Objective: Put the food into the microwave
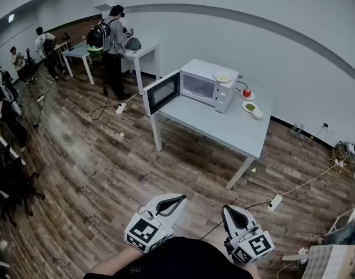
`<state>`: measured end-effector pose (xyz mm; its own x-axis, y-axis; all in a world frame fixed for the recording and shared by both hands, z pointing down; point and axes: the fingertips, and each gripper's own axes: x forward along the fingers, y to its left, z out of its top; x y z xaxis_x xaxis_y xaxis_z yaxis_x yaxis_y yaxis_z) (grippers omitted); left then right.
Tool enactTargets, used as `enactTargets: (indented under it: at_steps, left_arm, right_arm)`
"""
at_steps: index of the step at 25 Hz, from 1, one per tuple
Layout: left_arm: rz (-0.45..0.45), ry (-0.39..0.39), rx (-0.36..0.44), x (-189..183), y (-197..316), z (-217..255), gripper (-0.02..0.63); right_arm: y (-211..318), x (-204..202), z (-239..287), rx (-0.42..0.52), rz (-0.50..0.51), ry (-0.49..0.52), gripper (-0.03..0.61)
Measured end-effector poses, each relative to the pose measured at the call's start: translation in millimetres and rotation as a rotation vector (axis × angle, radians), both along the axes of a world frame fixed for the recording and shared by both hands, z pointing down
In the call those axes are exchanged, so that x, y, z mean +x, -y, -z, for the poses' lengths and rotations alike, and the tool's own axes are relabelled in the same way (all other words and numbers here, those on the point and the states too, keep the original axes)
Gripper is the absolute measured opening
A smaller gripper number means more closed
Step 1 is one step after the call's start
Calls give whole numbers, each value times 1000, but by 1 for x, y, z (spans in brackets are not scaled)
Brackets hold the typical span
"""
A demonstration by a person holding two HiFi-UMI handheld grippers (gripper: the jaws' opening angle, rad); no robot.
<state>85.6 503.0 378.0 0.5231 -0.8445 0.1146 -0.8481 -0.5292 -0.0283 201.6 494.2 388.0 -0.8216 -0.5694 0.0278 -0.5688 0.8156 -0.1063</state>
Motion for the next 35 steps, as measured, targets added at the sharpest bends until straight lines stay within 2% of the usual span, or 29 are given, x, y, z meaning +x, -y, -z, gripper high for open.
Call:
enactTargets:
  at_steps: [6, 10, 15, 19, 22, 26, 30, 35]
  left_arm:
    - [-12, 2, -6, -18, 6, 1, 8]
    - [-22, -2, -1, -35, 6, 1, 8]
    - [-27, -10, 2, -79, 4, 2, 8]
    - [-32, -15, 9, -120, -9, 3, 8]
    - [-42, -6, 5, -139, -7, 2, 8]
    - [-51, -28, 0, -149, 5, 3, 8]
    - [-56, -34, -12, -151, 21, -3, 8]
    - [-49, -24, -19, -148, 58, -8, 8]
  right_arm:
    - [4, -16, 0, -12, -16, -2, 13]
    - [2, -33, 9, -16, -5, 48, 14]
    - [-1, -81, 25, 31, 2, 67, 14]
    - [-11, -130, 24, 36, 15, 64, 17]
    - [-17, -152, 25, 38, 14, 54, 17]
    - [-8, -159, 18, 10, -3, 30, 17]
    - [10, -164, 13, -16, -3, 50, 17]
    - [49, -166, 4, -34, 25, 63, 17]
